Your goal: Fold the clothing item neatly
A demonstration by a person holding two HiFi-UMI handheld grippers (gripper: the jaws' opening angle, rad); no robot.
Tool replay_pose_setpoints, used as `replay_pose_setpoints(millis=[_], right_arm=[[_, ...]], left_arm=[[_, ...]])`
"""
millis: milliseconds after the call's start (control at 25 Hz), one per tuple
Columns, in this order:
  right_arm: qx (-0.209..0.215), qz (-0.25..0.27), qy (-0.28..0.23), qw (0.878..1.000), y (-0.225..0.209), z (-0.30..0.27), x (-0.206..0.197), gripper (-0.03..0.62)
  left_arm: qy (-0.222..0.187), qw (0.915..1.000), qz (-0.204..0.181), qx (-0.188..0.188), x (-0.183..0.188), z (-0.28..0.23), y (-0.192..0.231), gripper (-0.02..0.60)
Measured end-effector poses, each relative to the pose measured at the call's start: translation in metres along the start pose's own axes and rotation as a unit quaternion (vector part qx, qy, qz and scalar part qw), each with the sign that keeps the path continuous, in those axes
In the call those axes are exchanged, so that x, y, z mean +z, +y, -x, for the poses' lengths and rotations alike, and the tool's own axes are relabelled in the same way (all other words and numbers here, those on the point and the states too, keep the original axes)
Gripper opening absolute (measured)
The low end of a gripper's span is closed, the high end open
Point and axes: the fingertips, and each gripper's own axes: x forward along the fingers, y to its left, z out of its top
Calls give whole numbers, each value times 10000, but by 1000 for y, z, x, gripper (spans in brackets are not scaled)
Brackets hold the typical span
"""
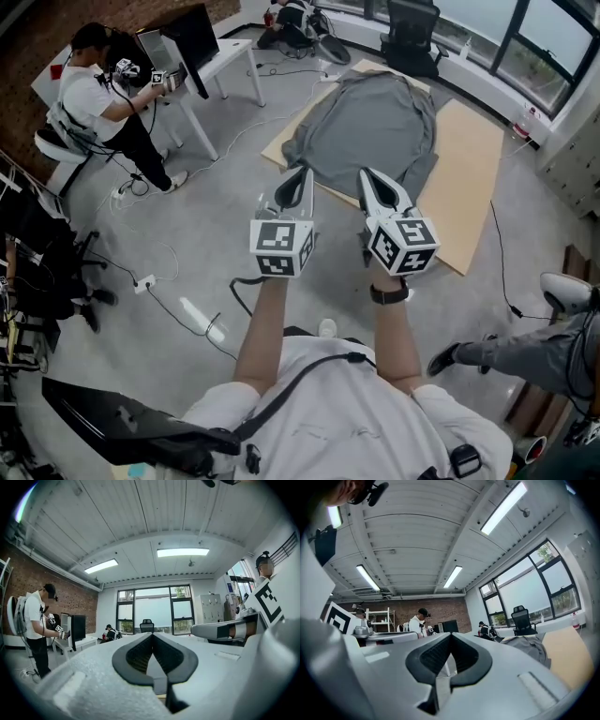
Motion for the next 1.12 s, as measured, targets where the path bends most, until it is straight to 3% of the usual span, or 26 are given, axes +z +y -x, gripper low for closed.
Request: replay_pose_setpoints(millis=[520, 880, 1120], right_arm=[[-819, -293, 350, 9956, -109, -27, -34, 2], [-1615, -44, 198, 9867, -189, -88, -6, 2], [-1982, 15, 193, 9800, -223, -133, 3, 2]], left_arm=[[372, 9951, 136, -902, -44, -125, -31, 2], [162, 9854, 213, -1678, -26, -256, -25, 2], [125, 9767, 181, -2134, -20, -318, -18, 2]])
